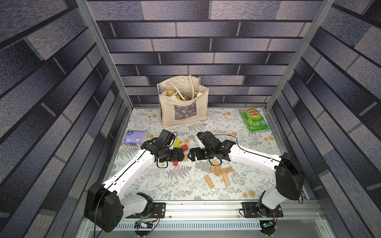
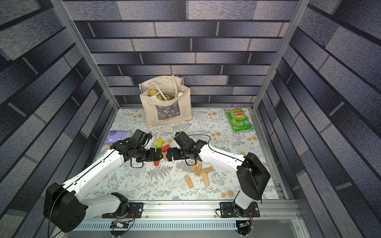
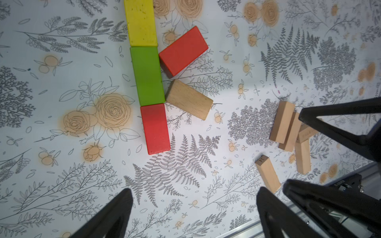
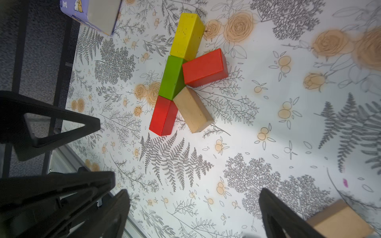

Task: Assemble the letter k with building blocks
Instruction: Adjust the building block at the center of the board, then pick up the building block from the center of the board.

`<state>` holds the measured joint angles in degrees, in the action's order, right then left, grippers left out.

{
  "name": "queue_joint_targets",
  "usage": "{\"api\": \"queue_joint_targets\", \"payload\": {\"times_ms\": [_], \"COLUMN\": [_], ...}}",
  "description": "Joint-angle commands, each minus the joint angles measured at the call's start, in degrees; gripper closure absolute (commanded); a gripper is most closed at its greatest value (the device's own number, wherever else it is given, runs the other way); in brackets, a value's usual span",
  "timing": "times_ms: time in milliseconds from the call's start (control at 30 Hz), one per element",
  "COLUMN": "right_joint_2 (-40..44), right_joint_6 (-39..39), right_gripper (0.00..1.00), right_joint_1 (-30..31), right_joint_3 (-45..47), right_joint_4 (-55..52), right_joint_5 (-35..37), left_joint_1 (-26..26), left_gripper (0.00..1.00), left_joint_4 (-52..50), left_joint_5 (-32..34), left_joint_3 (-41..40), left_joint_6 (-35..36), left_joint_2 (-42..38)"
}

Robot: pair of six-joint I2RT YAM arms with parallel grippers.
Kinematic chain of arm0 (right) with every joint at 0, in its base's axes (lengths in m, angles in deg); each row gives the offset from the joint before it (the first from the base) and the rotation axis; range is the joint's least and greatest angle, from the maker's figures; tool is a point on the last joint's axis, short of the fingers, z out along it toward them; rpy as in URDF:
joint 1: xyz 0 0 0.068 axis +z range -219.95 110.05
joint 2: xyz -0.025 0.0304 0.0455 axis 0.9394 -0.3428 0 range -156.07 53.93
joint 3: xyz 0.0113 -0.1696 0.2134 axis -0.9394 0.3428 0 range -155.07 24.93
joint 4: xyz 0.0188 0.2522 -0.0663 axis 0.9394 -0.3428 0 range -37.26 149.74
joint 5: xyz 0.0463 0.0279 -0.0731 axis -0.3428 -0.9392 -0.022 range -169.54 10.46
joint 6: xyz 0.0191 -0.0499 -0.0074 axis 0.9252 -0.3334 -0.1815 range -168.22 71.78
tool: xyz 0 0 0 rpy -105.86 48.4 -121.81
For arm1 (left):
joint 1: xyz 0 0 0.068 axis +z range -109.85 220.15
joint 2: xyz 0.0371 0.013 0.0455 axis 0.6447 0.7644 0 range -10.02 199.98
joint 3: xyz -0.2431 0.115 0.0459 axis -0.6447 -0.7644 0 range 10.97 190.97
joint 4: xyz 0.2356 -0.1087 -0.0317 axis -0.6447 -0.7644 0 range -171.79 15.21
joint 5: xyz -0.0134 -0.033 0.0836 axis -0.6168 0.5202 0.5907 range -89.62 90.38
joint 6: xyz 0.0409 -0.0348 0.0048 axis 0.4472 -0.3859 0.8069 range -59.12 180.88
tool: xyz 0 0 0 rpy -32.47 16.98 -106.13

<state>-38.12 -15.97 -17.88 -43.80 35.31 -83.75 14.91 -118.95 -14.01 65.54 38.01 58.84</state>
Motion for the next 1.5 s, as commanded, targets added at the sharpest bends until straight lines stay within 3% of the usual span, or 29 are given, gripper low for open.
{"api": "queue_joint_targets", "payload": {"times_ms": [0,200,367,467,733,867,1200,1467], "right_joint_2": [3.0,5.7,8.9,8.8,4.4,2.1,-1.2,-2.4], "right_joint_6": [-6.0,0.0,5.7,7.3,9.2,11.1,14.0,14.5], "right_gripper": [0.0,0.0,0.01,0.07,0.31,0.37,0.46,0.51], "right_joint_1": [-0.5,-3.3,-3.4,-3.4,-3.4,-3.3,-3.3,-3.3], "right_joint_3": [-1.5,7.1,15.2,16.8,13.9,12.6,11.9,10.7], "right_joint_4": [-11.0,-12.0,-9.6,-9.4,-6.8,-6.8,-5.7,-8.8], "right_joint_5": [7.6,11.9,14.0,14.9,11.3,9.8,7.6,8.9], "left_joint_1": [0.6,0.2,-1.9,-2.3,-1.9,-1.6,3.6,6.8], "left_gripper": [0.0,0.0,0.0,0.0,0.0,0.0,0.0,0.0], "left_joint_4": [2.3,10.2,11.4,11.7,9.2,9.2,7.2,6.7], "left_joint_5": [-5.6,-15.9,-15.7,-15.5,-15.8,-16.2,-22.9,-23.6], "left_joint_3": [-1.3,-4.5,-4.0,-3.6,-1.1,0.0,0.3,-1.2], "left_joint_6": [3.5,2.0,1.1,1.1,4.6,5.2,7.3,8.2], "left_joint_2": [-3.3,-2.0,2.0,3.5,8.5,10.0,8.6,6.8]}}
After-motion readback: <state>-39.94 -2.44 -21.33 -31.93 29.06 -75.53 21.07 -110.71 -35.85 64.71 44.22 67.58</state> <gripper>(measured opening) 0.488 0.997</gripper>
